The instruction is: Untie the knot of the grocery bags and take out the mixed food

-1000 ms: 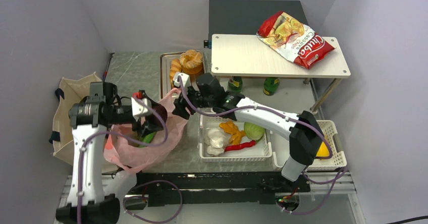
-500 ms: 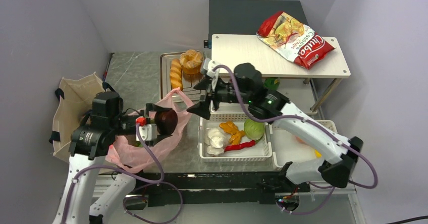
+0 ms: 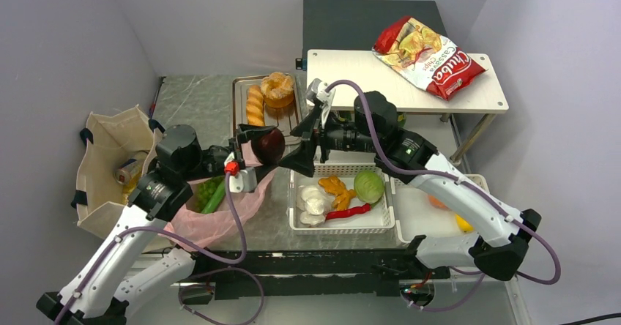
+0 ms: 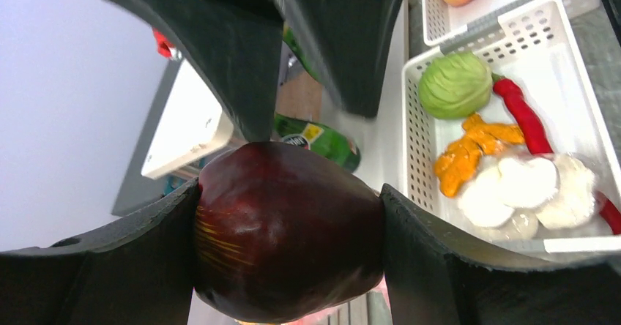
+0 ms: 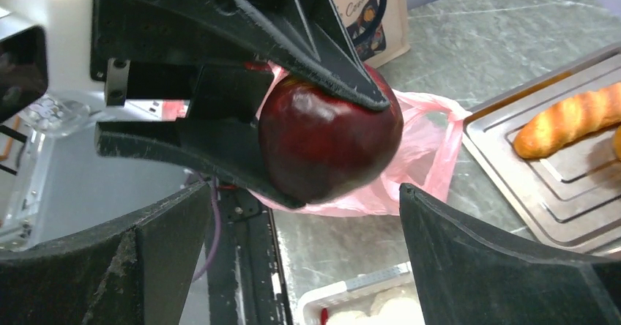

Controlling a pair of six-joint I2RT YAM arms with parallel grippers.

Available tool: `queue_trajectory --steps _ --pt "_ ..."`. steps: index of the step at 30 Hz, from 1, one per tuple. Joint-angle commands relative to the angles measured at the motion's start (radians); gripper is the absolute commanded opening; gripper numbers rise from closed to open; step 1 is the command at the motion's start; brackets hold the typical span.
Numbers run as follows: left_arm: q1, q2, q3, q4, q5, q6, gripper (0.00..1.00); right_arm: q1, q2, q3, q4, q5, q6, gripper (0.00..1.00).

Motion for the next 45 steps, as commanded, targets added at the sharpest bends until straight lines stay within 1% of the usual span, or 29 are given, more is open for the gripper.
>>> queue_trajectory --steps 1,4,8,9,10,11,12,14,16,17,19,22,25,27,29,34,36,39,43,44,45 --pt "-0.076 0.003 -0.007 0.166 -0.082 -0.024 0.0 -0.004 0.032 0.018 0.117 -0.055 0.112 1.0" --pt "-0.116 0.001 -0.012 0.172 -0.104 -0.023 0.0 -0.003 0.056 0.037 0.155 -0.079 0.127 1.0" --pt "-0.163 -0.004 -0.02 0.199 -0.154 -0.024 0.0 -0.003 0.083 0.052 0.16 -0.074 0.141 0.99" --pt "-0.171 -0.002 -0.018 0.201 -0.162 -0.023 0.0 -0.003 0.083 0.052 0.158 -0.068 0.143 0.93" --pt "-0.18 0.001 -0.014 0.195 -0.166 -0.02 0.01 -0.008 0.08 0.051 0.156 -0.062 0.143 0.84" --pt "-0.187 0.003 -0.011 0.186 -0.169 -0.015 0.04 -0.013 0.075 0.048 0.152 -0.056 0.147 0.74" --pt "-0.191 0.005 -0.008 0.173 -0.173 -0.011 0.12 -0.022 0.067 0.043 0.144 -0.048 0.15 0.63" --pt "-0.194 0.005 -0.005 0.145 -0.19 -0.019 0.43 -0.046 0.044 0.033 0.109 -0.029 0.142 0.43" --pt "-0.195 -0.002 -0.003 0.12 -0.244 -0.063 0.68 -0.08 0.013 0.025 0.043 -0.011 0.115 0.35" --pt "-0.193 -0.008 0.0 0.099 -0.279 -0.102 0.73 -0.101 -0.006 0.022 -0.009 -0.002 0.084 0.32" --pt "-0.176 -0.024 -0.001 0.059 -0.344 -0.157 0.78 -0.131 -0.062 0.004 -0.131 0.04 -0.009 0.26" --pt "-0.1 -0.054 -0.016 -0.008 -0.322 -0.212 0.8 -0.178 -0.177 -0.064 -0.304 0.133 -0.157 0.25" --pt "-0.045 -0.064 -0.034 -0.048 -0.322 -0.243 0.8 -0.186 -0.25 -0.114 -0.496 0.282 -0.309 0.25" --pt "-0.01 -0.058 -0.04 -0.066 -0.312 -0.265 0.8 -0.203 -0.27 -0.143 -0.599 0.378 -0.366 0.23" --pt "0.017 -0.044 -0.037 -0.082 -0.303 -0.286 0.81 -0.221 -0.285 -0.162 -0.673 0.425 -0.419 0.23" --pt "0.032 -0.02 -0.018 -0.14 -0.327 -0.287 0.82 -0.263 -0.304 -0.235 -0.837 0.629 -0.502 0.24" --pt "0.032 -0.016 -0.012 -0.164 -0.349 -0.283 0.82 -0.308 -0.325 -0.279 -0.877 0.672 -0.528 0.25" --pt "0.036 -0.008 -0.006 -0.209 -0.377 -0.26 0.82 -0.384 -0.354 -0.356 -0.926 0.689 -0.603 0.25" --pt "0.05 0.021 0.011 -0.284 -0.415 -0.236 0.81 -0.489 -0.381 -0.442 -0.942 0.72 -0.689 0.25" --pt "0.063 0.03 0.019 -0.3 -0.419 -0.234 0.82 -0.52 -0.384 -0.459 -0.943 0.724 -0.711 0.26" --pt "0.075 0.038 0.026 -0.315 -0.42 -0.231 0.82 -0.554 -0.386 -0.471 -0.942 0.715 -0.735 0.29"
